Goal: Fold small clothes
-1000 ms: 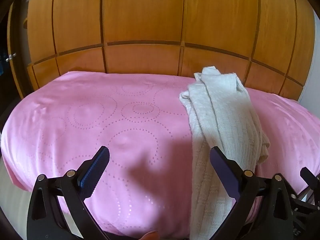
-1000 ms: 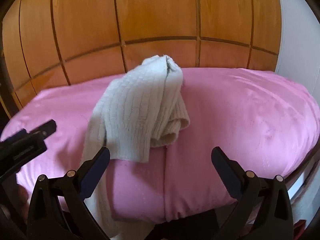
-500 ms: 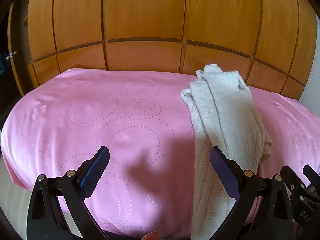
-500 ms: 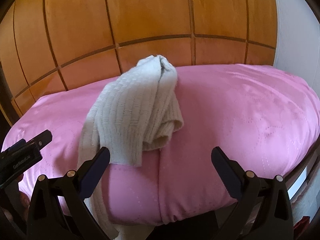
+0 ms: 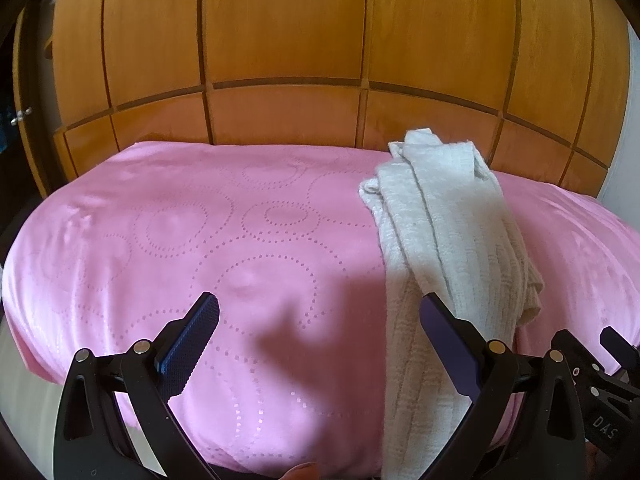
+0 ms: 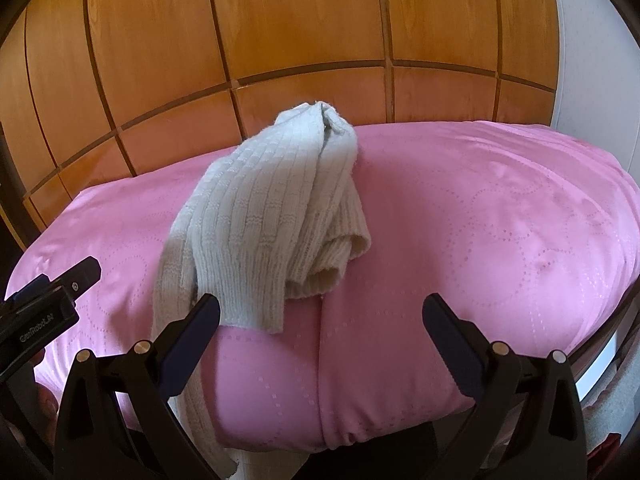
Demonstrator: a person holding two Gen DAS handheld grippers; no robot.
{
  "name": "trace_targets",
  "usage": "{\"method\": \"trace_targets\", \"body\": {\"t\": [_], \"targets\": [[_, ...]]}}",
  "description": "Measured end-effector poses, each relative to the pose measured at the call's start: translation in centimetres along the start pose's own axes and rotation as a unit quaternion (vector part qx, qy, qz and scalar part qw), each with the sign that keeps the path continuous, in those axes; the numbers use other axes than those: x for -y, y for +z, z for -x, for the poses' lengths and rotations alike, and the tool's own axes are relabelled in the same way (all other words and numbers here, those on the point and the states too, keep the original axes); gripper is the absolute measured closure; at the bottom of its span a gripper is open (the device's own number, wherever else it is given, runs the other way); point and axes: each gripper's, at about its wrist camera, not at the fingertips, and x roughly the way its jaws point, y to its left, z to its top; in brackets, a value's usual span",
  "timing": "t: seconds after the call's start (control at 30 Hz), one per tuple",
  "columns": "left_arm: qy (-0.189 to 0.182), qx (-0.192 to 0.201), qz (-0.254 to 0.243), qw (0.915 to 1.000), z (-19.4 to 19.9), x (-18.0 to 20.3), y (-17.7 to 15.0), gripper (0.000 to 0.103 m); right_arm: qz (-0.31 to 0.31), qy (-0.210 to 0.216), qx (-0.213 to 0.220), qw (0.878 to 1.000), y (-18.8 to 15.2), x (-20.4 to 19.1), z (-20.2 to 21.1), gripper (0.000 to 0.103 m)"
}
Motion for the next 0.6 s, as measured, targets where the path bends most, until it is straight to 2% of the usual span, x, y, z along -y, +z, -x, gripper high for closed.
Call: {"method": "trace_targets", "body": {"t": [0.6], "targets": [[-0.002, 0.000, -0.006, 1.0000, 0.11, 0.42, 0.19, 0.004, 0.004, 0.000, 0.000, 1.000, -0.31, -0.20, 0.00, 0.002]]}}
